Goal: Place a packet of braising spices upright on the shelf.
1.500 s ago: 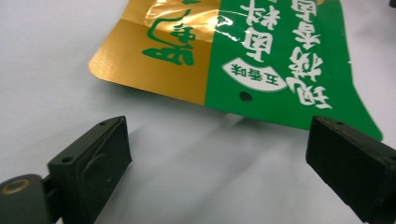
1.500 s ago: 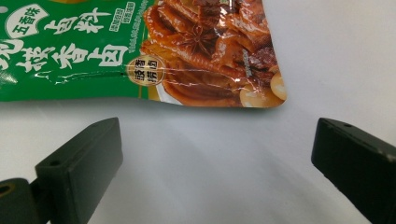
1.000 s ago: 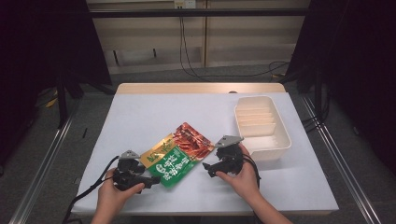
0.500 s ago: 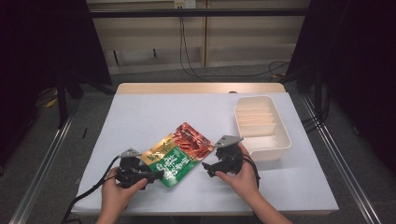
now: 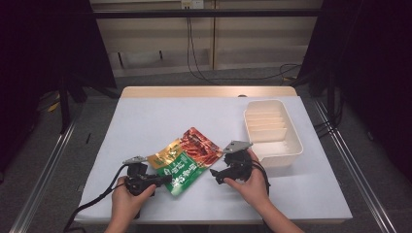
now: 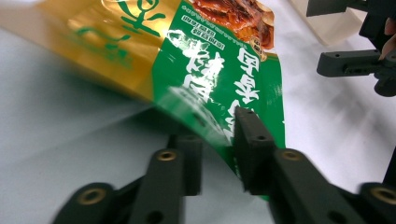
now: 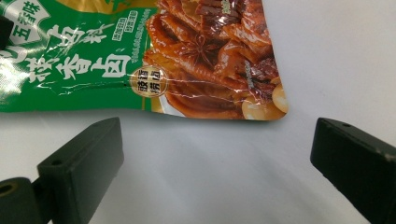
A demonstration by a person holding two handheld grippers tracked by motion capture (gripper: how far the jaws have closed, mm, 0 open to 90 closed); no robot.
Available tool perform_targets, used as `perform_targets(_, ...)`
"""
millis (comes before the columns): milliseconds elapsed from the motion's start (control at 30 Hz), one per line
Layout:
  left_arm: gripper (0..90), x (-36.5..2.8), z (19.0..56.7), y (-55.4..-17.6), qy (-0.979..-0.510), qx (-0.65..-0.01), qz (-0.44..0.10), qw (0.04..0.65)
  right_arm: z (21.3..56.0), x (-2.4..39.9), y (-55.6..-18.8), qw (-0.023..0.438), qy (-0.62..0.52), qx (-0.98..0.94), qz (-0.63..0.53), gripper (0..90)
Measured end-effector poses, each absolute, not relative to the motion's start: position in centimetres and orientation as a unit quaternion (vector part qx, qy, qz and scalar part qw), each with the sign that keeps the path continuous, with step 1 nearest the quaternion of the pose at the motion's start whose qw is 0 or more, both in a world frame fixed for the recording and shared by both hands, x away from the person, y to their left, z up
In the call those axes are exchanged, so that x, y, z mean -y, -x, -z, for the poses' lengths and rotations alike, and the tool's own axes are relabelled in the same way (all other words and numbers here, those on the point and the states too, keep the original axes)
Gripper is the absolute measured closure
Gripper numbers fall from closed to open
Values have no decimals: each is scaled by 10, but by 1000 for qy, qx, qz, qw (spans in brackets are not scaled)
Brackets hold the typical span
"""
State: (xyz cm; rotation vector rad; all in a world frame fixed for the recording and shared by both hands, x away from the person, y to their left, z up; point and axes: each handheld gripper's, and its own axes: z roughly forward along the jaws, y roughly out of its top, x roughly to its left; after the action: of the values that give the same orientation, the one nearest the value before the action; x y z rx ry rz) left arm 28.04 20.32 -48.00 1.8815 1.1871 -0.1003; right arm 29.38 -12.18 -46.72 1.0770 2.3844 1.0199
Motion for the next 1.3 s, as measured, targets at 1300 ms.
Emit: perform_targets(1300, 900, -220, 385, -317, -775, -495, 39, 390, 459, 117, -303, 137, -352, -850, -366, 22)
